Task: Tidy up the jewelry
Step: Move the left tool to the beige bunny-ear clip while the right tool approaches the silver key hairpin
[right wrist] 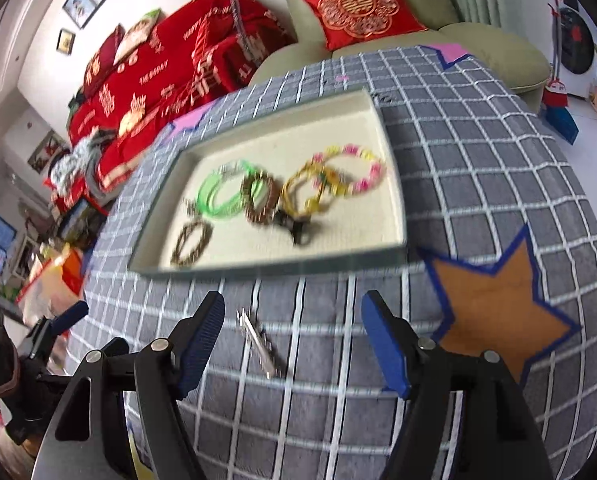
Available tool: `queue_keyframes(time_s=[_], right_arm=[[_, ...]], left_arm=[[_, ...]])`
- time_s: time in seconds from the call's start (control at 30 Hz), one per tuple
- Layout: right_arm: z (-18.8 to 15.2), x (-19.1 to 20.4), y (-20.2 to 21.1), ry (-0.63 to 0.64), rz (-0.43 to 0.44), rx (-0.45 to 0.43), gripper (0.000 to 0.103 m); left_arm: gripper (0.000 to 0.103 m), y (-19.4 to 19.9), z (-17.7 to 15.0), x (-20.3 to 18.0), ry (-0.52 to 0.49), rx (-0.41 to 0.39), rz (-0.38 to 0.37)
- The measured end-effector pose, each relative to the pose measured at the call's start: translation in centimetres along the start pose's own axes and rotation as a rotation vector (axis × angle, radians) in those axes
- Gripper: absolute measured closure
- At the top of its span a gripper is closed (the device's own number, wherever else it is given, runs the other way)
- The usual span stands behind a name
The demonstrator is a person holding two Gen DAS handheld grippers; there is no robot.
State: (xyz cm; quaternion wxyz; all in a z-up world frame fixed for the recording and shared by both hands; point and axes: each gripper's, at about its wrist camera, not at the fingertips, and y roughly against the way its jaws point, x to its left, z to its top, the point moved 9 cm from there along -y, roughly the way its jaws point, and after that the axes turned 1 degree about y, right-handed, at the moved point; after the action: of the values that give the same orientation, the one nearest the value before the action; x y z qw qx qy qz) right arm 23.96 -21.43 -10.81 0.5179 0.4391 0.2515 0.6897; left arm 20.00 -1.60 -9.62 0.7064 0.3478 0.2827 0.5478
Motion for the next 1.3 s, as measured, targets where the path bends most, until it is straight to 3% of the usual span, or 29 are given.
queue_keyframes(time_s=[0.33,0.77,1.03,1.3], right_arm=[[-3.6,0.5,-1.3,0.087,-0.064,0.094,0.029],[-4.4,1.7,-2.6,0.179,-0.121,0.132,0.029],[-4.6,2.9,-3.5,0.241,-0.142,0.146,0.029],[-4.2,3.9,-4.4,0.294,-0.17,0.157,0.033]], left_arm=[[0.0,1.0,-4.5,-4.1,-0.119,0.047,-0.09],[0.0,0.3,-7.3,-5.2,-0.109,0.103,-0.113],[0.01,-0.1,-8.0,-5.8,-0.134,0.133,-0.115],[0.035,0.8,-8.3,-6.7,-0.166,0.139,-0.145]])
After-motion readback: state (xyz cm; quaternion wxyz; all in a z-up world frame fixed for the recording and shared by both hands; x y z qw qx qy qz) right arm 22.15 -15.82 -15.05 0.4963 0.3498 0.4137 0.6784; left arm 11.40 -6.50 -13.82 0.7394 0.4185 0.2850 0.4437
